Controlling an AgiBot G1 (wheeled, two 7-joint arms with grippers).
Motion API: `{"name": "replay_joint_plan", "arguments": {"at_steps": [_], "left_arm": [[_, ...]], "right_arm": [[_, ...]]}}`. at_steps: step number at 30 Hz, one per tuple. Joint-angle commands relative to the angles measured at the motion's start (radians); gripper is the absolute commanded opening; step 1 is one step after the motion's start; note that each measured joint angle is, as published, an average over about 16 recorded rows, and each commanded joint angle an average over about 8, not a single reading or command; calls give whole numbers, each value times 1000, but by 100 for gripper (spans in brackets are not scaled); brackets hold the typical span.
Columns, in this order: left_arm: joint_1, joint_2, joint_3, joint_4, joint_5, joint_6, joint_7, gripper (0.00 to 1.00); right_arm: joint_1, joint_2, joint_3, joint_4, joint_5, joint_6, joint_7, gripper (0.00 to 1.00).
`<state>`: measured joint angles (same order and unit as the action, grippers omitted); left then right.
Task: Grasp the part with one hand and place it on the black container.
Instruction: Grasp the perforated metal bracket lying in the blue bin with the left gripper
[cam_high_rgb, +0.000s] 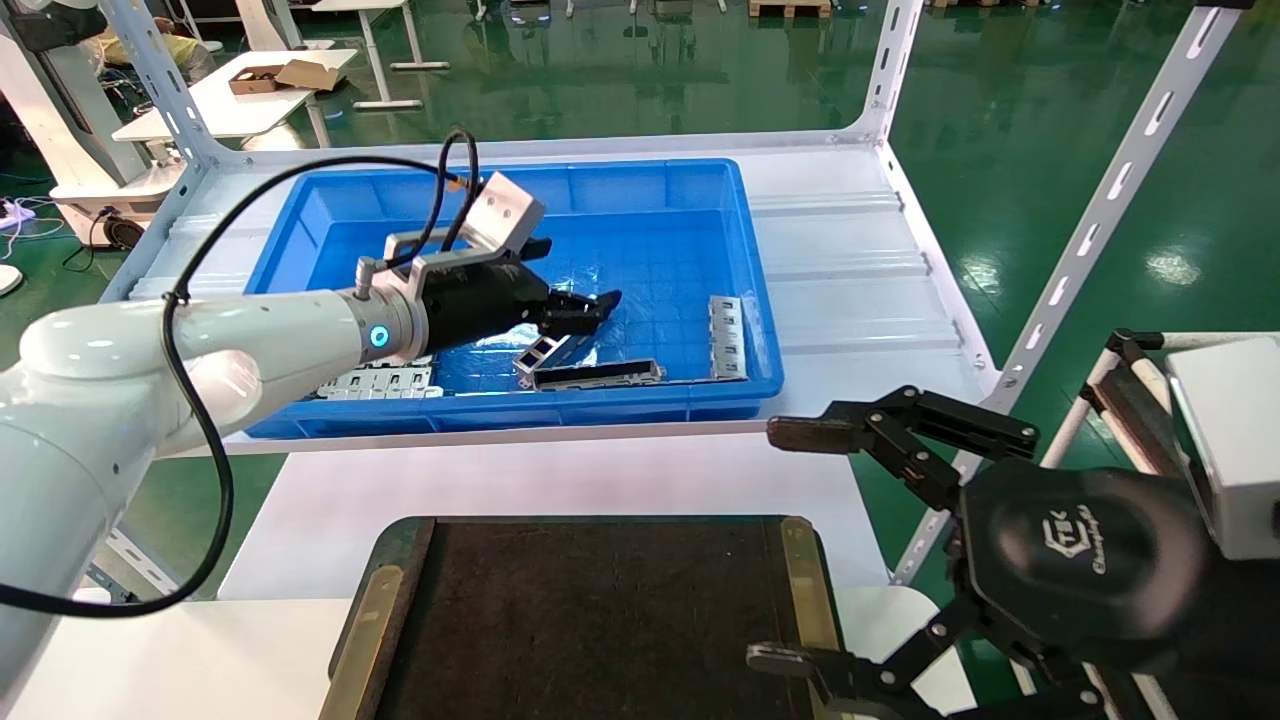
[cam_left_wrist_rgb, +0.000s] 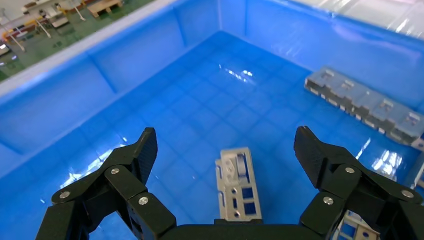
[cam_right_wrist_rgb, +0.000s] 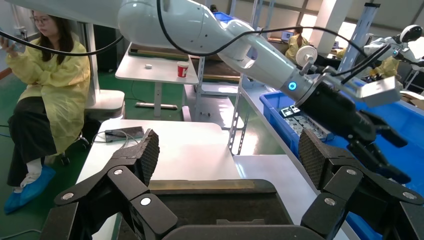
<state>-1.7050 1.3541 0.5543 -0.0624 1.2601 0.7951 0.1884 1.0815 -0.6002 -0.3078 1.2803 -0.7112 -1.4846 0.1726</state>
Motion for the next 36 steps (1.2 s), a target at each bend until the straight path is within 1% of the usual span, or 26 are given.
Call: {"name": "replay_joint_plan", "arguments": {"at_steps": [1, 6, 7, 8, 9, 10, 14, 15, 16, 17, 18, 36], "left_arm": [[11, 1, 5, -8, 4, -13, -5, 100], [26, -1, 19, -14, 13, -24, -20, 100], [28, -1, 21, -14, 13, -27, -24, 100], [30, -1, 22, -15, 13, -30, -28, 100], [32, -1, 24, -15, 13, -33, -32, 99], [34, -1, 25, -15, 14, -36, -36, 91], [41, -1, 30, -17, 12, -45, -53, 41], [42, -1, 32, -18, 11, -45, -57, 29], [44, -1, 33, -19, 11, -46, -60, 16], [46, -1, 34, -20, 11, -46, -63, 5], [47, -2, 35, -21, 10, -46, -67, 0], [63, -5, 54, -26, 1, -42, -94, 0]], "right_arm": [[0, 0, 0, 0, 0, 0, 0, 100], [0, 0, 0, 0, 0, 0, 0, 100], [0, 0, 0, 0, 0, 0, 0, 98], [0, 0, 0, 0, 0, 0, 0, 90], [0, 0, 0, 0, 0, 0, 0, 78], [0, 0, 0, 0, 0, 0, 0, 65], [0, 0, -1, 0, 0, 0, 0, 15], [0, 0, -1, 0, 0, 0, 0, 5], [0, 0, -1, 0, 0, 0, 0, 0], [0, 0, -1, 0, 1, 0, 0, 0], [0, 0, -1, 0, 1, 0, 0, 0], [0, 1, -2, 0, 1, 1, -1, 0]]}}
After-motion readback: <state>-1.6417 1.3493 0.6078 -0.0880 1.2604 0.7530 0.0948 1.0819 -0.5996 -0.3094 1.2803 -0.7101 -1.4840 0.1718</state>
